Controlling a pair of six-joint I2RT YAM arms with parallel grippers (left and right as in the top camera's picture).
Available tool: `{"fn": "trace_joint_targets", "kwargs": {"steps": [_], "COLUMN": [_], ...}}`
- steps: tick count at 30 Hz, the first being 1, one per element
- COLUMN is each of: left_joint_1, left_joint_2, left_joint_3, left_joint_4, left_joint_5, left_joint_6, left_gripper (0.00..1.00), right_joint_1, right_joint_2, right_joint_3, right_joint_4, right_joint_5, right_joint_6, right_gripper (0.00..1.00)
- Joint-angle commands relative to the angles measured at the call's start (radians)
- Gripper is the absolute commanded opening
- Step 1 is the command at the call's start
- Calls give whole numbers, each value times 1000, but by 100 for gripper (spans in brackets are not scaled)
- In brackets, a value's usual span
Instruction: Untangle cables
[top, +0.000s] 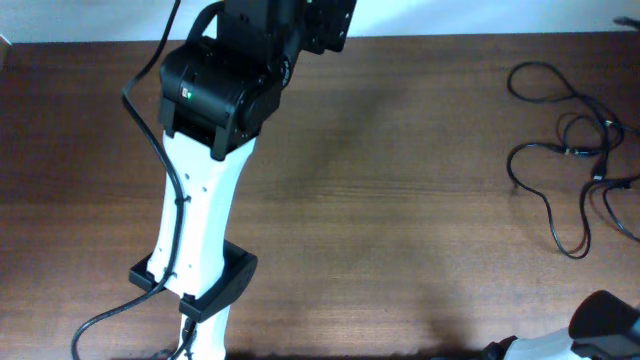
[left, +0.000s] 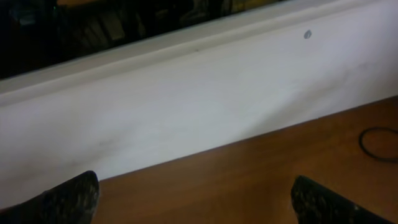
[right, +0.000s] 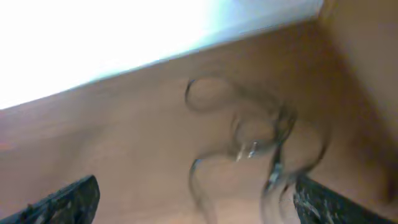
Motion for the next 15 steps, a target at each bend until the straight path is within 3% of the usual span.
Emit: {"fn": "trace_joint_targets", "kwargs": {"steps": [1, 3, 5, 6, 9, 11, 12, 15], "left_joint_1": [5, 5, 5, 5, 5, 5, 5, 6], "left_joint_2": [3, 3, 3, 3, 3, 3, 3, 3], "left_joint_3": [4, 4, 4, 4, 4, 4, 4, 4], "left_joint_4": [-10, -10, -13, -18, -33, -31, -27, -14], "left_joint_5": [-7, -7, -6, -7, -7, -7, -8, -8], "left_joint_6": [13, 13, 13, 13, 13, 20, 29, 39], "left_gripper": [99, 99, 99, 99, 99, 99, 99, 99], "right_joint_1": [79, 116, 132, 135, 142, 142, 144, 169], "right_joint_2": [43, 44, 44, 44, 44, 43, 43, 31], "right_joint_3": [-24, -73, -172, -223, -517, -685, -759, -737], "right_joint_4": [-181, -233, -256, -244, -14, 127, 221, 283], "right_joint_5": [159, 377, 424, 425, 472, 451, 405, 336], "right_joint_6": [85, 271, 404, 406, 231, 246, 185, 101], "right_gripper": [99, 99, 99, 99, 99, 99, 98, 98]}}
